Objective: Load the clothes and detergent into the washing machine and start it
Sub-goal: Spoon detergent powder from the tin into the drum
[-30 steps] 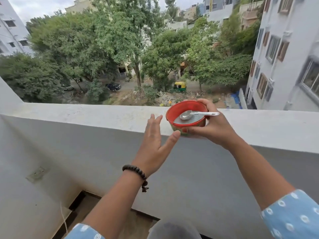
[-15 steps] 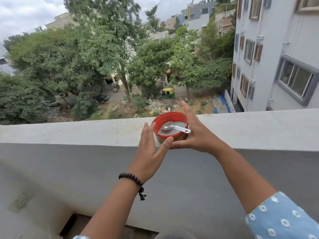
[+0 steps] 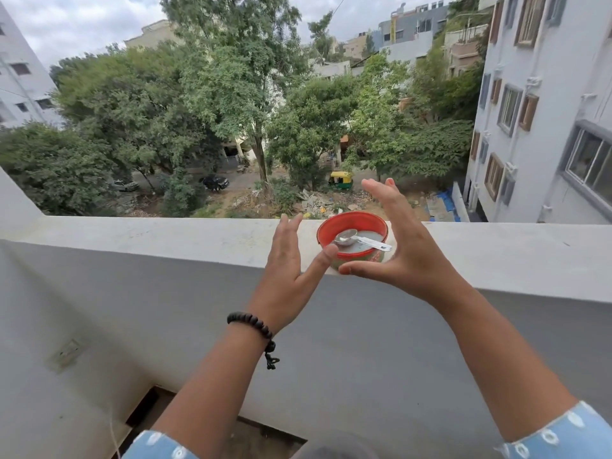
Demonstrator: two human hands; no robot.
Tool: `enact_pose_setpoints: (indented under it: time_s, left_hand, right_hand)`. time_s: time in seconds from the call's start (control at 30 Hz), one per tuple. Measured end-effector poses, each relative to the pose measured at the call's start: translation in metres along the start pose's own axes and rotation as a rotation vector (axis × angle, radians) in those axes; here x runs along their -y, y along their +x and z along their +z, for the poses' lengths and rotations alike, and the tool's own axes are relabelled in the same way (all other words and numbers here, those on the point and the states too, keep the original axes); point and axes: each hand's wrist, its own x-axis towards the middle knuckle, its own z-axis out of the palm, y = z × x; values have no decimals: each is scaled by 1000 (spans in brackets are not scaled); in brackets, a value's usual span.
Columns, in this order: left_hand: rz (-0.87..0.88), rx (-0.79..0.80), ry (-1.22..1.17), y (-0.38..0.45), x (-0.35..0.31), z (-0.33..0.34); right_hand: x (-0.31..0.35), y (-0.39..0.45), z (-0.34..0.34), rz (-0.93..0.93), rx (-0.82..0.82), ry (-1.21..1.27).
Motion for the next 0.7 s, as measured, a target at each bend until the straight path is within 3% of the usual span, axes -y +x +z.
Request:
enact_pose_setpoints:
  time_s: [0.2,0.33,0.47,0.7]
  left_hand:
    - [55,-109,30,-17,2,-15]
    - [94,-198,314,-34,16,-24]
    - [42,-256,519,-55,25,-38]
    - [-117,-280,656,-100,52,-69]
  right_hand:
    - [14,3,8,-113,87,-265]
    - [29,3,21,-197,87,-519]
    - [49,3,43,-247,117,-543]
    - [82,-6,101,-328,288,-552]
